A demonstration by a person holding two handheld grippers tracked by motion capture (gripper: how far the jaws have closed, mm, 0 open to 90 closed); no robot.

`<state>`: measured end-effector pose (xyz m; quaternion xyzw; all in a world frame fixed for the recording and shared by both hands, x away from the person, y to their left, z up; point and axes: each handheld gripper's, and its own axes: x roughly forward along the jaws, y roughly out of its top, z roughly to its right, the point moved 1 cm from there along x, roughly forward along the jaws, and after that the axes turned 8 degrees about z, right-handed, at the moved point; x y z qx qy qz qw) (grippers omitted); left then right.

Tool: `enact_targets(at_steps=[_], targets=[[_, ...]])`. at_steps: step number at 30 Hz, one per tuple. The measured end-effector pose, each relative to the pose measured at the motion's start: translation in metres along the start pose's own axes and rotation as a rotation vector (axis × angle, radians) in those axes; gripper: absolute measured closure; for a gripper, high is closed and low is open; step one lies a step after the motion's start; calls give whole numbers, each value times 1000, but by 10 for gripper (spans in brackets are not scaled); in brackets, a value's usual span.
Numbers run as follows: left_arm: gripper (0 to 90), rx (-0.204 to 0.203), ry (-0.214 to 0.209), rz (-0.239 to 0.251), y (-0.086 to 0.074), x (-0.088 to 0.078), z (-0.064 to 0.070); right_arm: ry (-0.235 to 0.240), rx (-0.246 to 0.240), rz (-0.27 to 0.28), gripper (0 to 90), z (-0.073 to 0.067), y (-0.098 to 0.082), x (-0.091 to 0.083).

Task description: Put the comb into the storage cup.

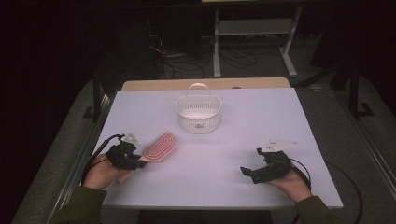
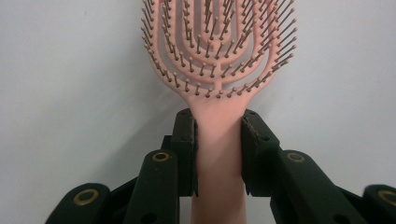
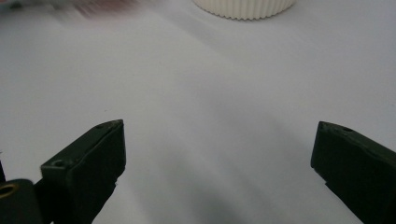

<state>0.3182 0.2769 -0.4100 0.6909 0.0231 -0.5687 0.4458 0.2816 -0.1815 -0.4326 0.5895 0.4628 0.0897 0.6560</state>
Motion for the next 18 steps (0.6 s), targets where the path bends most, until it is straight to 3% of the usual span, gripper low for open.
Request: enact_targets(at_steps=[18], targets=[[702, 84, -90, 152, 23, 5, 27, 3, 4, 4, 31, 0, 1, 1]])
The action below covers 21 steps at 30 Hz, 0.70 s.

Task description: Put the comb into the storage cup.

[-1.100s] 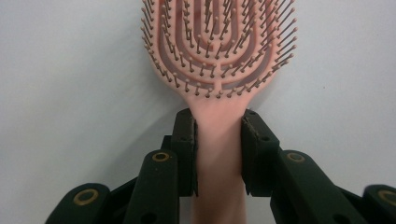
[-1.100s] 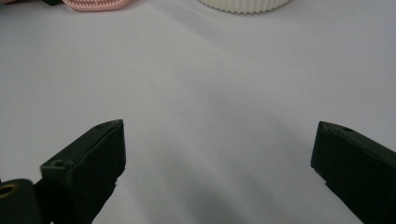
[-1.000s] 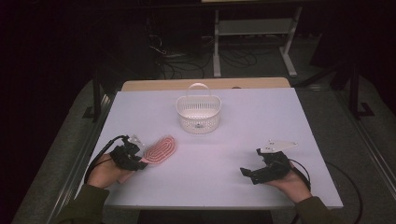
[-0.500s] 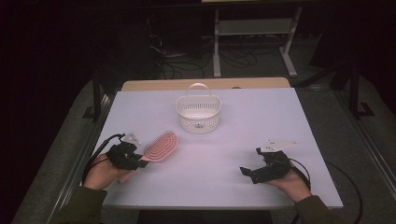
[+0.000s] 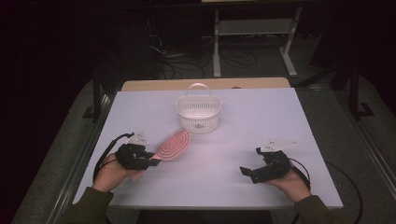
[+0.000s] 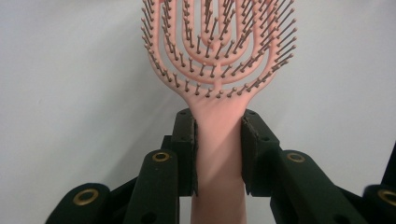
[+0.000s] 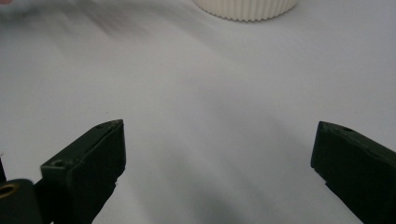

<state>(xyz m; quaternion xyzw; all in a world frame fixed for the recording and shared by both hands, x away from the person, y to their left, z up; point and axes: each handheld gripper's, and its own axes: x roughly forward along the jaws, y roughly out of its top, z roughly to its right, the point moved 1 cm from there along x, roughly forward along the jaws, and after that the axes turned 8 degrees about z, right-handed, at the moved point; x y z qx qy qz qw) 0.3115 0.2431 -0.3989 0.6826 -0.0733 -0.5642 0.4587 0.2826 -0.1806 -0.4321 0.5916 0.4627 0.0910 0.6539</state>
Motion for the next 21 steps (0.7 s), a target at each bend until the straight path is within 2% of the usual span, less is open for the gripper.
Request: enact_targets(at_steps=[6, 11, 15, 21], targets=[[702, 24, -11, 2, 6, 9, 6, 4, 1, -6, 31, 1, -1, 1], [702, 35, -19, 28, 12, 14, 11, 2, 0, -10, 31, 1, -1, 2], [702, 28, -28, 58, 18, 18, 12, 5, 6, -2, 31, 0, 0, 2], [702, 35, -37, 75, 24, 28, 17, 7, 4, -6, 31, 1, 0, 2]])
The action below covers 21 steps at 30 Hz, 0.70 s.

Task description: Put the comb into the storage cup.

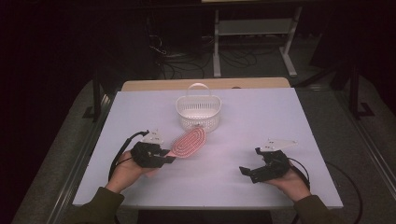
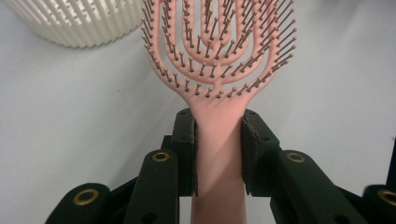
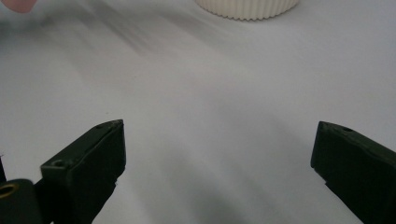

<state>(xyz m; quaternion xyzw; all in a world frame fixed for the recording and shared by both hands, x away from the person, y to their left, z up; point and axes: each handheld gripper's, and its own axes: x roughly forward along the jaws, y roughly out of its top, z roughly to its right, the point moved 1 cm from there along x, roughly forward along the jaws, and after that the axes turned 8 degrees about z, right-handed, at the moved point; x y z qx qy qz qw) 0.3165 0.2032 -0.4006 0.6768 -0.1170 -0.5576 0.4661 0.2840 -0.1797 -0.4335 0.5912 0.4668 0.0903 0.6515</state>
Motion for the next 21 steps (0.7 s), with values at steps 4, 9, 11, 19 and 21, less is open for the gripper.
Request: enact_targets(at_steps=[4, 9, 11, 19, 21], targets=[[702, 15, -11, 6, 3, 7, 4, 0, -3, 0, 31, 0, 0, 0], [702, 17, -22, 15, 7, 16, 7, 2, 2, 4, 30, 0, 0, 0], [702, 20, -26, 15, 9, 19, 8, 2, 1, 2, 30, 1, 0, 0], [702, 39, -42, 30, 18, 32, 14, 6, 9, 3, 19, 1, 0, 1], [702, 38, -43, 35, 19, 35, 16, 12, 9, 8, 14, 1, 1, 0]])
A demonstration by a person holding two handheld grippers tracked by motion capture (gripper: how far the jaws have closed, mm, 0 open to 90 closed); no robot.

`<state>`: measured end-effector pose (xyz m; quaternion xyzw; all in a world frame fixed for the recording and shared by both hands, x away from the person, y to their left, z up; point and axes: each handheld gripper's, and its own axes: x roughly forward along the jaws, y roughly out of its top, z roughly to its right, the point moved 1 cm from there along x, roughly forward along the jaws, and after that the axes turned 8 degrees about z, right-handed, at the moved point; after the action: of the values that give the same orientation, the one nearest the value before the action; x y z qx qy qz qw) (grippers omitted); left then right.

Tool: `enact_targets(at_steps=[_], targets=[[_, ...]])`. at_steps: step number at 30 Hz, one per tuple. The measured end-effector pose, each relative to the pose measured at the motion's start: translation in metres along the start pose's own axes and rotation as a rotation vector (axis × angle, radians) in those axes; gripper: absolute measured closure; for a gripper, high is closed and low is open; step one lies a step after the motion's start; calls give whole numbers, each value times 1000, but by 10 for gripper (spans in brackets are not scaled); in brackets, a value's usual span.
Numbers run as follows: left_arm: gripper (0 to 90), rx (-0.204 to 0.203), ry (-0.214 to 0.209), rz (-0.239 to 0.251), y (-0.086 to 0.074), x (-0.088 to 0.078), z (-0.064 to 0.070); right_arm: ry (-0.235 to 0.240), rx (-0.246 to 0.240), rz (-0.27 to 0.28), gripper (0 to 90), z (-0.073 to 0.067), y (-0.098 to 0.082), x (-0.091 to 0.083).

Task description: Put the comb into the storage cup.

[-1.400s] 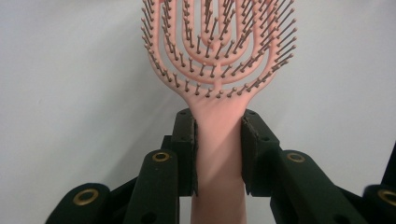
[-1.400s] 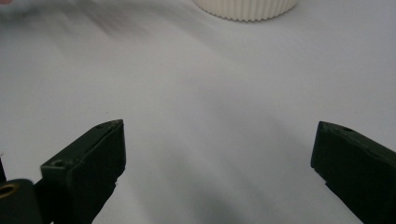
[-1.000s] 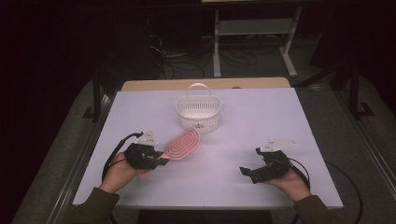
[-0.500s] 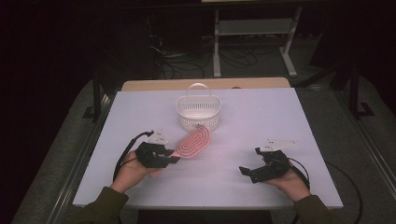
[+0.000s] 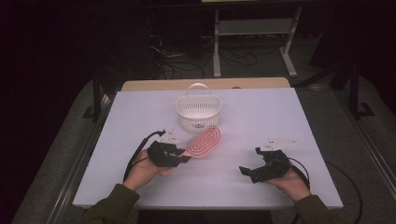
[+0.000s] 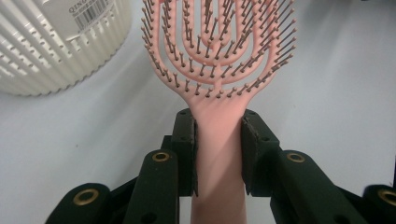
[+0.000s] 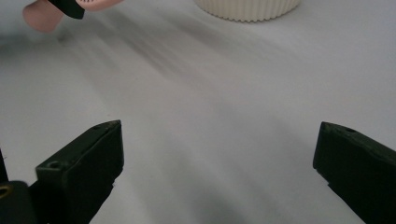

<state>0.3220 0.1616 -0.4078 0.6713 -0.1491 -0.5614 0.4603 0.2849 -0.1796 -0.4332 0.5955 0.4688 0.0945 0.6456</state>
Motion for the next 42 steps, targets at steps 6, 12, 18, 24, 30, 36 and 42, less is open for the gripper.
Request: enact_targets(at_steps=[6, 12, 18, 24, 30, 36, 42], targets=[[702, 24, -5, 22, 5, 7, 4, -1, 8, 12, 0, 0, 1, 0], [702, 51, -4, 47, 7, 8, 7, 17, 9, 1, 0, -4, 1, 3], [702, 65, 2, 65, 4, 5, 8, 32, 24, -14, 0, -4, 2, 6], [702, 58, 11, 88, 0, 1, 6, 31, 30, 4, 0, -3, 5, 6], [702, 47, 25, 107, -3, -2, 5, 38, 34, 11, 0, -4, 7, 5], [702, 51, 38, 125, -3, -6, 4, 21, 48, 37, 0, -1, 14, 1], [702, 55, 43, 126, -3, -6, 4, 18, 45, 49, 0, 0, 20, 4]])
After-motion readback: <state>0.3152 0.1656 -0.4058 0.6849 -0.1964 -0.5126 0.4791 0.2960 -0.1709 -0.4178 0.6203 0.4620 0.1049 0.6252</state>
